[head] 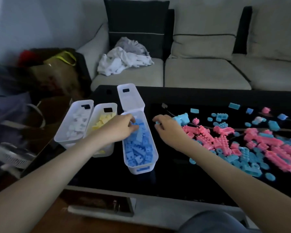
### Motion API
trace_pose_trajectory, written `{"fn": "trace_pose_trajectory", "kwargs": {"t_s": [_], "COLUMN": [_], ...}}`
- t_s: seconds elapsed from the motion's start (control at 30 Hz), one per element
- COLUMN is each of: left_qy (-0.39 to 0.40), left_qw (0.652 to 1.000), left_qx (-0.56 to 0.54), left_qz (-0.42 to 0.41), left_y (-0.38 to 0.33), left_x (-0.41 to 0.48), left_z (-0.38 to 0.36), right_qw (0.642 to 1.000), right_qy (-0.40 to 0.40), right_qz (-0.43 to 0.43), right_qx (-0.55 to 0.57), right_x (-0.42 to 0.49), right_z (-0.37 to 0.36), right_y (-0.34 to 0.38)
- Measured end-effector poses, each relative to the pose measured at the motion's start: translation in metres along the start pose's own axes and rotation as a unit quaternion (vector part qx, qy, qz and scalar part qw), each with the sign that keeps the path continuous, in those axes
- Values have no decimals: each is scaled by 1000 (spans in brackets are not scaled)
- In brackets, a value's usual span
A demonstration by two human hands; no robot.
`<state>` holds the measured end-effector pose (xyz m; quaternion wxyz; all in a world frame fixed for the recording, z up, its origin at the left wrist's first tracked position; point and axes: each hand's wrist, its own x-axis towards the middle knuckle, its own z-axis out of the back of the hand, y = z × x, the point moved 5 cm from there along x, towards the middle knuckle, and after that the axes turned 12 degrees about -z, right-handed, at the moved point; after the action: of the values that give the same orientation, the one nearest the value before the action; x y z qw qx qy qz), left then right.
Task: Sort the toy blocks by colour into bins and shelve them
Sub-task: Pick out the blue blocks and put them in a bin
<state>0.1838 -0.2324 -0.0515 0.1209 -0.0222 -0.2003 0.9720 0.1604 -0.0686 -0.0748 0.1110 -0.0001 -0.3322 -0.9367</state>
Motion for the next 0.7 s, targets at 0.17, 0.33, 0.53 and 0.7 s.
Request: {"fn": "trace_pose_trajectory", "kwargs": {"t_s": [0.17, 0.33, 0.53, 0.7], "left_qy": [-41, -55, -171, -187], "left_qw": [998, 998, 985, 971], "left_qx": [-9, -6, -19, 9], "left_qz": [-36, -34, -34, -149], "left_y": [-5, 7, 9, -48], "left_x": [4, 5, 16, 52], "left_z": [-1, -7, 7, 18], "right_qw": [967, 959, 995, 993], "right_qy": [37, 15, -70, 112], "right_qz": [-75, -44, 61, 45], "right_qx": [-241, -278, -41, 1], "right_x": [30, 39, 16, -9], "right_z": [-4, -13, 23, 18], "right_y": [-68, -64, 6, 6]}}
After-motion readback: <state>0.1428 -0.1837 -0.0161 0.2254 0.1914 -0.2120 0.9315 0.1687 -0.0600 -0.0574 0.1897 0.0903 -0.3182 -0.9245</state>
